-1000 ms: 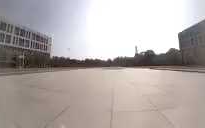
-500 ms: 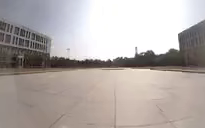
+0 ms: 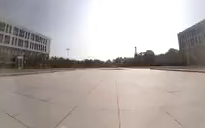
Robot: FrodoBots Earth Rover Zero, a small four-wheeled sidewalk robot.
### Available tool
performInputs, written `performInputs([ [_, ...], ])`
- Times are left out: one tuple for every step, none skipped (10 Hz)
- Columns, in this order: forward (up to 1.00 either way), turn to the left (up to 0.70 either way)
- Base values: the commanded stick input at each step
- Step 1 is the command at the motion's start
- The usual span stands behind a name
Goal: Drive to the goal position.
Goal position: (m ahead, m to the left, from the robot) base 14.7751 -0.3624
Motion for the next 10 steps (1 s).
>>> performInputs([
  [0.7,0.0],
  [0.7,0.0],
  [0.7,-0.03],
  [0.7,-0.16],
  [0.7,-0.29],
  [0.7,-0.35],
  [0.7,-0.35],
  [0.7,-0.26],
  [0.7,-0.12],
  [0.7,0.0],
])
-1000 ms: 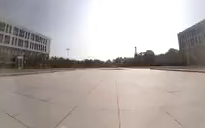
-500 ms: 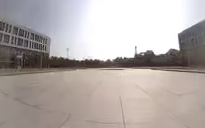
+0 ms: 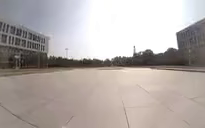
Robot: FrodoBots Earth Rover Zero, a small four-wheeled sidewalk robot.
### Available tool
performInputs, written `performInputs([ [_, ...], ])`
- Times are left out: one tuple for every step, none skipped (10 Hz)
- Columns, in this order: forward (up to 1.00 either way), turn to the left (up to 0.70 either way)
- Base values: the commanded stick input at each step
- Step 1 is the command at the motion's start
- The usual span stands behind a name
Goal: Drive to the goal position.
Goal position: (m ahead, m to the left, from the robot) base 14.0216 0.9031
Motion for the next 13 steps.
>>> performInputs([
  [0.7,0.0],
  [0.7,0.0],
  [0.7,0.0],
  [0.7,0.0],
  [0.7,0.0],
  [0.7,0.0],
  [0.7,-0.01],
  [0.7,-0.22],
  [0.7,-0.34],
  [0.7,-0.34],
  [0.7,-0.12],
  [0.7,0.0],
  [0.7,0.0],
])
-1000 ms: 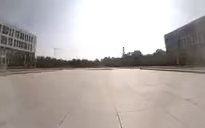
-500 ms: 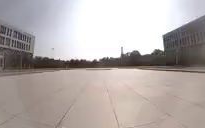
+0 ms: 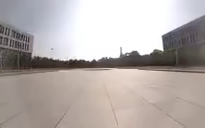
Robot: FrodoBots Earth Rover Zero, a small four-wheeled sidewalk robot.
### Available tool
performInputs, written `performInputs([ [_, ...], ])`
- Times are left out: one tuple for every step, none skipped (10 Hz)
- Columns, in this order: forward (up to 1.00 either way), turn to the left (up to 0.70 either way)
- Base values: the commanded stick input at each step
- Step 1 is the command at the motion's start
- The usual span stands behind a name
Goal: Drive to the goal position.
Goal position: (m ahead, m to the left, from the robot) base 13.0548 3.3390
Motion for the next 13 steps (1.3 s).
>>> performInputs([
  [0.7,0.0],
  [0.7,0.0],
  [0.7,0.0],
  [0.7,0.0],
  [0.7,0.0],
  [0.7,0.0],
  [0.7,0.0],
  [0.7,0.0],
  [0.7,0.0],
  [0.7,0.0],
  [0.7,0.0],
  [0.7,0.0],
  [0.7,0.0],
])
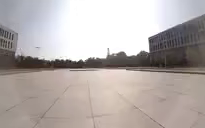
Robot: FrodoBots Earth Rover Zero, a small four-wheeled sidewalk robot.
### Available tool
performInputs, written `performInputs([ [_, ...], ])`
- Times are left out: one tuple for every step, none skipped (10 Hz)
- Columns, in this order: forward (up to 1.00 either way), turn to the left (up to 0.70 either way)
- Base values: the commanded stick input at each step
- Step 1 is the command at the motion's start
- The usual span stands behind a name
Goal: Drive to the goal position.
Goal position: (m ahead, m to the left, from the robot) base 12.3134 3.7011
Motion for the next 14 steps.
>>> performInputs([
  [0.7,0.0],
  [0.7,0.0],
  [0.7,0.0],
  [0.7,0.0],
  [0.7,0.0],
  [0.7,0.0],
  [0.7,0.0],
  [0.7,0.0],
  [0.7,0.0],
  [0.7,0.0],
  [0.7,0.0],
  [0.7,0.0],
  [0.7,0.0],
  [0.7,0.0],
])
